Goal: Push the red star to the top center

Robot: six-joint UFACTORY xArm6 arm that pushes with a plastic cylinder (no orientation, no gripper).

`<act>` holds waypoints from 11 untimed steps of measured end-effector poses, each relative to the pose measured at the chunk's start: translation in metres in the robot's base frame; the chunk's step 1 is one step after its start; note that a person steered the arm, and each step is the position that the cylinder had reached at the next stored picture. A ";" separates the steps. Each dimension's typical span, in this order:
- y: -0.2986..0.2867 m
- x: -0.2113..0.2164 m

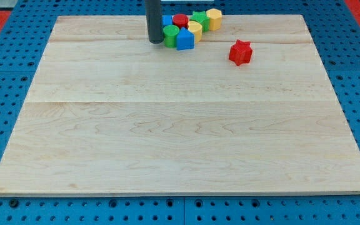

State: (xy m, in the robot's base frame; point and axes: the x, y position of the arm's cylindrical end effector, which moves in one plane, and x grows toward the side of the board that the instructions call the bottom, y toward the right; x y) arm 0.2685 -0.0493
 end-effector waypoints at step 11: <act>0.197 0.050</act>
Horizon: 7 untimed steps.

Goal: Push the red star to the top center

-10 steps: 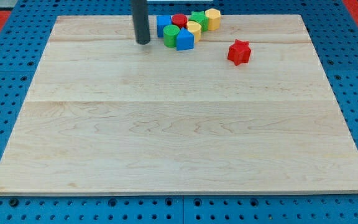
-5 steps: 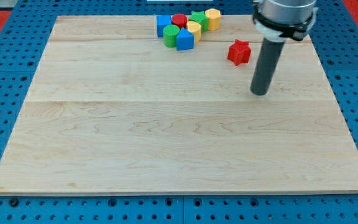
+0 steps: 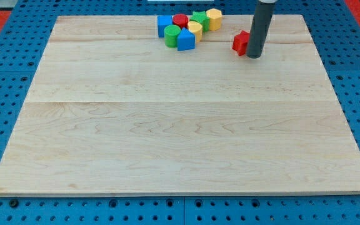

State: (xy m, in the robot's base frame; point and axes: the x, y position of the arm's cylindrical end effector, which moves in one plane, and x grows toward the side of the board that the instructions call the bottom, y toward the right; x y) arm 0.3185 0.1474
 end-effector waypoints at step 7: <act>-0.057 -0.073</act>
State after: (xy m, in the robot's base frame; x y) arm 0.2457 0.0905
